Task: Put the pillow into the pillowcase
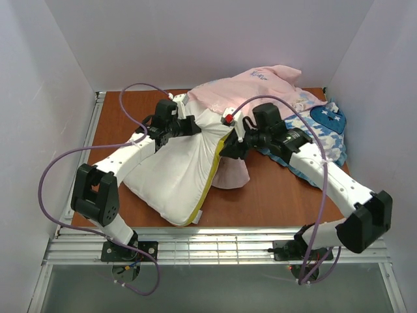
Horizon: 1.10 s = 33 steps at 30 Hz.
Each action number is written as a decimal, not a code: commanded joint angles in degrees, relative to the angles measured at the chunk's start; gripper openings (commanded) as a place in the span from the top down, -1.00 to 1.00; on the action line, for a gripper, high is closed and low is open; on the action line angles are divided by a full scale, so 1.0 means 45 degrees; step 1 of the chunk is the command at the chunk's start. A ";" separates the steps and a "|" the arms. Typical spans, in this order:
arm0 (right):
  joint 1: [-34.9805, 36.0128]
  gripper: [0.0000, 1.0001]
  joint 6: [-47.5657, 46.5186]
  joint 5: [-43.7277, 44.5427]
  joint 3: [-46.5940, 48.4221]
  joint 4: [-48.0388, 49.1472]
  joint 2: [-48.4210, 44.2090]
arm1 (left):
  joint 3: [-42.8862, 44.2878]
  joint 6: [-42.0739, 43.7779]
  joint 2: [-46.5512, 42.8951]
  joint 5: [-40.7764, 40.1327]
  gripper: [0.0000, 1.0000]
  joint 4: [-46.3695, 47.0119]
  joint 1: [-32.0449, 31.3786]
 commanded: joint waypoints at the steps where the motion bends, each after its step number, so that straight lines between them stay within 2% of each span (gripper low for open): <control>1: -0.0356 -0.02 -0.1240 0.2639 0.0698 -0.0302 -0.1251 | -0.0322 0.0006 -0.0134 0.0335 1.00 0.1273 -0.0275; 2: -0.0395 -0.02 -0.1359 0.4640 0.0756 0.0048 -0.1175 | -0.0594 -0.0013 -0.0114 0.0316 1.00 0.1371 -0.0392; 5: -0.0376 -0.20 -0.1789 0.6724 0.1068 0.0502 -0.0104 | -0.0908 -0.0052 -0.0017 0.0238 1.00 0.1742 -0.0626; 8: -0.0298 -0.34 -0.1868 0.7723 0.1478 0.0404 0.1264 | -0.0812 -0.0052 0.0275 0.0218 1.00 0.1880 -0.0724; 15: 0.0132 -0.29 -0.2316 0.9540 0.1850 0.1458 0.3392 | -0.0539 -0.0150 0.0686 0.0277 1.00 0.2036 -0.0803; 18: 0.0132 -0.17 -0.2570 1.0732 0.1870 0.1555 0.3688 | -0.0499 -0.0150 0.0765 0.0238 1.00 0.2055 -0.0803; 21: 0.0151 0.03 -0.2726 1.1804 0.1559 0.2061 0.3476 | -0.0538 -0.0189 0.0959 0.0121 1.00 0.2114 -0.0803; 28: 0.0093 0.03 -0.3742 1.2746 0.1265 0.3020 0.3883 | -0.0519 -0.0248 0.1234 0.0022 1.00 0.2172 -0.0783; 31: -0.0101 0.32 -0.3978 1.2805 0.1245 0.3138 0.4176 | -0.0441 -0.0190 0.1254 -0.0055 1.00 0.2173 -0.0803; 32: -0.0141 0.59 -0.3978 1.2766 0.1303 0.3157 0.4216 | -0.0421 -0.0170 0.1273 -0.0075 1.00 0.2153 -0.0803; 33: -0.0141 0.72 -0.3920 1.2688 0.1342 0.3157 0.4158 | -0.0421 -0.0170 0.1254 -0.0114 1.00 0.2153 -0.0803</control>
